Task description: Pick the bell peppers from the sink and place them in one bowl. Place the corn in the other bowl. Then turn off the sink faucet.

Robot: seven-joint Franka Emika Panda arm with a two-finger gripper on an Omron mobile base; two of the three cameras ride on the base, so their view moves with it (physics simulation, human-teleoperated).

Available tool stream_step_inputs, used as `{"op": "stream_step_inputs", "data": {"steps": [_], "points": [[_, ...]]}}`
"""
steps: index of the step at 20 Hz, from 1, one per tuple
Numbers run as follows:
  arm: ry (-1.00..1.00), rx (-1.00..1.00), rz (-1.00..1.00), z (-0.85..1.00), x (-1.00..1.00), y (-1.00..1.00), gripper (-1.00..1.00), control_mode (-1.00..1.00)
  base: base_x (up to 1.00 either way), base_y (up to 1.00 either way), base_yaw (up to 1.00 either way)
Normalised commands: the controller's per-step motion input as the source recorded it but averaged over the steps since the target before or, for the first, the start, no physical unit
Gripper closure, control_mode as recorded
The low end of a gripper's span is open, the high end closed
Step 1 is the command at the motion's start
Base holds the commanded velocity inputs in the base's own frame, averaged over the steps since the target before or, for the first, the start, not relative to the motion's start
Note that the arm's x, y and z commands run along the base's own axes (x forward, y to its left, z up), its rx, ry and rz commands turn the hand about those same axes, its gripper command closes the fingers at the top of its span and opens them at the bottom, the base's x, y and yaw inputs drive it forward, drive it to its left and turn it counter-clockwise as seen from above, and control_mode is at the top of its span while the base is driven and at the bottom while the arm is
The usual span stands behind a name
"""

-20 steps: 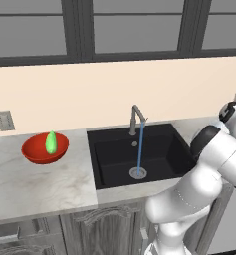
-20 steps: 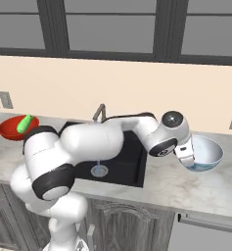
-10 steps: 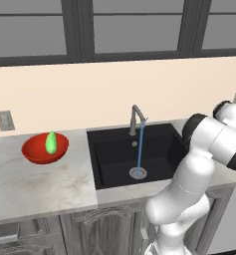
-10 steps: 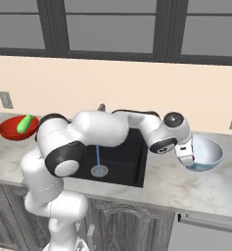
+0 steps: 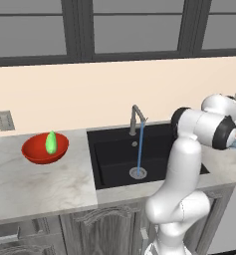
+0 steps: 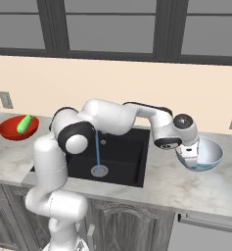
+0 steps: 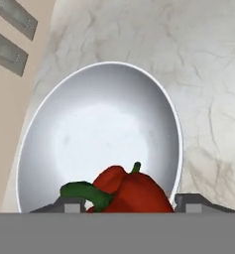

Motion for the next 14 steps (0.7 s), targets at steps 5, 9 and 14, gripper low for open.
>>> {"op": "stream_step_inputs", "data": {"steps": [5, 9, 14], "points": [[0.0, 0.05, -0.04, -0.15, 0.11, -0.18, 1.0, -1.0, 0.0, 0.0, 0.0], [0.0, 0.01, -0.05, -0.11, 0.12, -0.01, 1.0, -1.0, 0.0, 0.0, 0.0], [0.0, 0.01, -0.05, -0.06, 0.28, 0.0, 1.0, -1.0, 0.0, 0.0, 0.0]]}}
